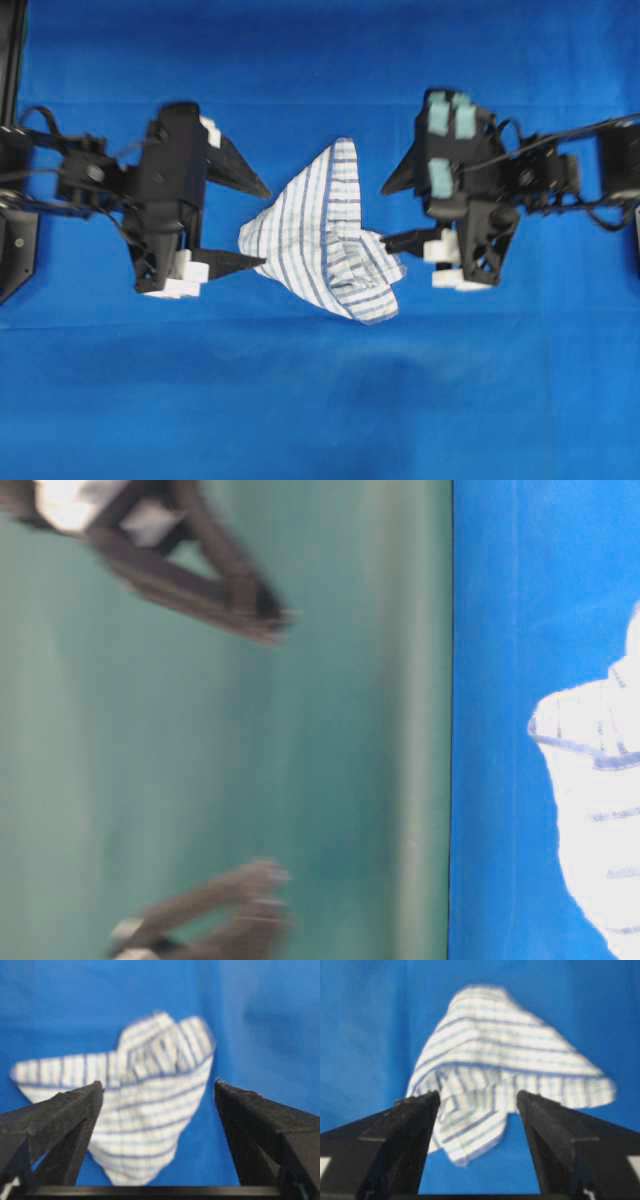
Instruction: Lift the towel with both arms.
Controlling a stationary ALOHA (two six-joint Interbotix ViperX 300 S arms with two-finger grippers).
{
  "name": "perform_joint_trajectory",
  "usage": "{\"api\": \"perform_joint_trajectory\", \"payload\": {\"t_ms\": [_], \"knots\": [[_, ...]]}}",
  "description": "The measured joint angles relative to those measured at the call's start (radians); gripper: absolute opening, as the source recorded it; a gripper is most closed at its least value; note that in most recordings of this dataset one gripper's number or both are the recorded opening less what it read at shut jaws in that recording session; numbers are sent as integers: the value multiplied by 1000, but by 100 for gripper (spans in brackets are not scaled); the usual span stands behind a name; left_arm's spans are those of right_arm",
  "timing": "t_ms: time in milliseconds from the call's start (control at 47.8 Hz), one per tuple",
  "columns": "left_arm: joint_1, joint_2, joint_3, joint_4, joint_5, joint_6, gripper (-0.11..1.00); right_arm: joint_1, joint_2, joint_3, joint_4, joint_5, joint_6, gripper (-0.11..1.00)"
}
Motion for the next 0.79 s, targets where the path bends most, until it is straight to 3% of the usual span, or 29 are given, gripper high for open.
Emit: {"api": "perform_joint_trajectory", "payload": {"t_ms": [335,795], "knots": [[-3,178,112,-6,-209,-20,87,72,195,67,3,-189,63,65],[-5,448,115,-6,-362,-21,87,110,400,63,5,-348,118,65]]}}
